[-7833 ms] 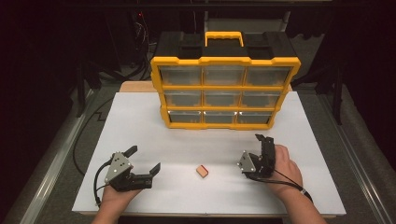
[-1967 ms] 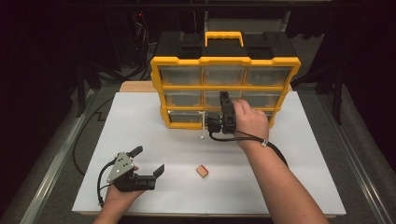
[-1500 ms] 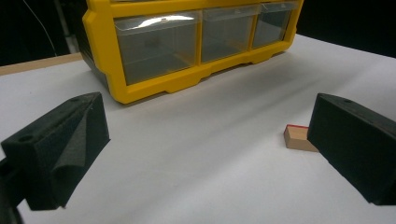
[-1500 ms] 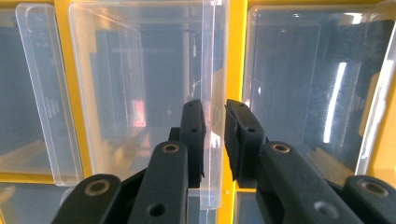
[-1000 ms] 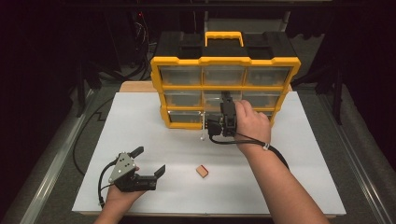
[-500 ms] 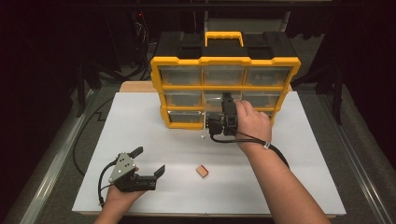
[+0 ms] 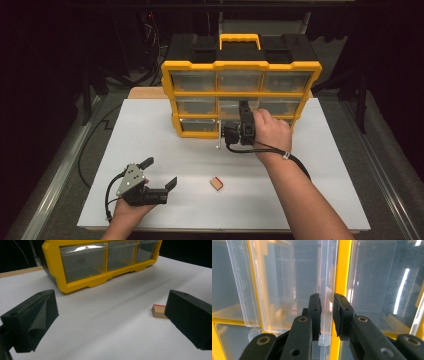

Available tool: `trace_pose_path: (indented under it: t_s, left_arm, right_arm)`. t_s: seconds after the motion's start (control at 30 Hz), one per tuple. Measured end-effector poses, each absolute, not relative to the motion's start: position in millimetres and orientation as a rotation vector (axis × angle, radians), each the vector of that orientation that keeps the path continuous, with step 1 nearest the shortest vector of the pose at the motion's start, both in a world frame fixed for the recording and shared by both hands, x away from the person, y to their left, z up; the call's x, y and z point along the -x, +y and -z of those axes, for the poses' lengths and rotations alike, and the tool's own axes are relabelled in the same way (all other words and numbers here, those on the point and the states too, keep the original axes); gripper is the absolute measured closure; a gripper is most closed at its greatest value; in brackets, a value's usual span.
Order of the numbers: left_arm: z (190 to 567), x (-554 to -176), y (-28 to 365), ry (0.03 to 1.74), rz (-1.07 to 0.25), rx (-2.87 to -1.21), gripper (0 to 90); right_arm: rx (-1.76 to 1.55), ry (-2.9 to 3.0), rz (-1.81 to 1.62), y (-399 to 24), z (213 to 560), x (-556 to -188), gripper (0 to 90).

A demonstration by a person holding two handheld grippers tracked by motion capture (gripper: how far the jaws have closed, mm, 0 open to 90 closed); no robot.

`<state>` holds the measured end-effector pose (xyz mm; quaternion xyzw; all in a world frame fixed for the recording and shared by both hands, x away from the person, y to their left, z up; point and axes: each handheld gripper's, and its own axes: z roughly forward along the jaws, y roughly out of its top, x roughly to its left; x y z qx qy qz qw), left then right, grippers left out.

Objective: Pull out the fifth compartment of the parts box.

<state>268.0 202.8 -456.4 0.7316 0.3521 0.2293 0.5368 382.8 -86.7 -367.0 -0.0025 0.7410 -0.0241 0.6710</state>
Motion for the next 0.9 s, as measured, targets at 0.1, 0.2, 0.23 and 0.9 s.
trace_pose_path:
  t_s: [0.1, 0.2, 0.23, 0.9]
  left_arm:
    - [456.9, -269.0, 203.5, 0.844, -0.549, -1.741, 0.3]
    - [457.2, -269.6, 204.2, 0.848, -0.545, -1.741, 0.3]
    - [457.2, -269.4, 204.4, 0.848, -0.544, -1.738, 0.3]
    - [456.9, -268.3, 205.3, 0.862, -0.532, -1.721, 0.3]
  right_arm:
    - [0.009, 1.668, 0.049, -86.7, 367.2, -379.9, 78.4]
    - [0.011, 1.668, 0.042, -86.9, 367.4, -373.0, 78.4]
    - [0.015, 1.665, 0.041, -86.9, 367.7, -370.3, 78.4]
    - [0.038, 1.657, 0.000, -91.3, 370.8, -319.2, 78.5]
